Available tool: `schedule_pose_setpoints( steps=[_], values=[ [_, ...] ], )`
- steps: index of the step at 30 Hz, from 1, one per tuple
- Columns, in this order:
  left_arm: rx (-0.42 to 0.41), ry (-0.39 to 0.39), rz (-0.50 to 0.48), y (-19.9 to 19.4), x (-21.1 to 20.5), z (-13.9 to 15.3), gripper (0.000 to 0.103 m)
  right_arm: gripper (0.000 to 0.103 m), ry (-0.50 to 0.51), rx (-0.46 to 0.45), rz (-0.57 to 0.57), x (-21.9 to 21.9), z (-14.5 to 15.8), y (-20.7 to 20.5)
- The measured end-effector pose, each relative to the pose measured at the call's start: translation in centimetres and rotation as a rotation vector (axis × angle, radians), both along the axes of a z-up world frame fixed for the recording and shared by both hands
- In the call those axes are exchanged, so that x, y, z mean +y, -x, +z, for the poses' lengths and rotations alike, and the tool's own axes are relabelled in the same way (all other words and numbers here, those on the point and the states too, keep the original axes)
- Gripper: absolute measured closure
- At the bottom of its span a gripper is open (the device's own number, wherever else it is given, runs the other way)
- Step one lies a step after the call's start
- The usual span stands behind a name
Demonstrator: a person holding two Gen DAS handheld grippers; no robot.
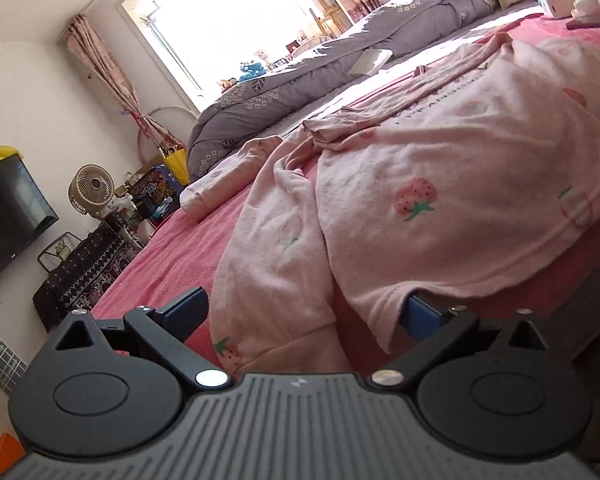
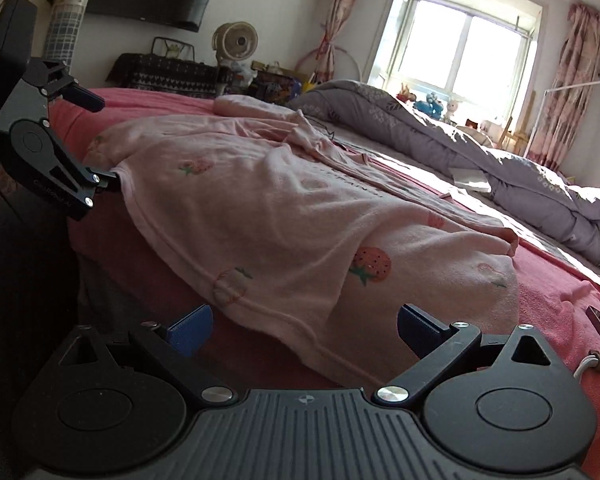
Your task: Fold clothes
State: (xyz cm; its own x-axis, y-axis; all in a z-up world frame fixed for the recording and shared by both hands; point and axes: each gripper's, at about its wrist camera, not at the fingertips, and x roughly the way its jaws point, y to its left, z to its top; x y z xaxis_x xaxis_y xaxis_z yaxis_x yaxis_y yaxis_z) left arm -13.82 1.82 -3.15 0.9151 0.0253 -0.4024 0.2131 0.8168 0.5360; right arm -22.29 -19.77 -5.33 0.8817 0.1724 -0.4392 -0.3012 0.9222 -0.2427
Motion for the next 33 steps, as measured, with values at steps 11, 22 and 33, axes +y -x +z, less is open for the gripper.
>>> schedule_pose_setpoints(
  steps=[11,22,33],
  values=[
    [0.037,0.182,0.169,-1.5,0.3,-2.0,0.001,0.002,0.022,-0.109,-0.052,1.9,-1.5,-0.9],
    [-0.288,0.289,0.298,0.1,1.9,2.7,0.002,0.000,0.056,-0.165,-0.192,-0.2,-3.2,0.5],
    [-0.314,0.312,0.291,-0.2,2.4,5.0,0.002,0.000,0.052,-0.308,-0.398,-2.3,-3.0,0.9]
  ],
)
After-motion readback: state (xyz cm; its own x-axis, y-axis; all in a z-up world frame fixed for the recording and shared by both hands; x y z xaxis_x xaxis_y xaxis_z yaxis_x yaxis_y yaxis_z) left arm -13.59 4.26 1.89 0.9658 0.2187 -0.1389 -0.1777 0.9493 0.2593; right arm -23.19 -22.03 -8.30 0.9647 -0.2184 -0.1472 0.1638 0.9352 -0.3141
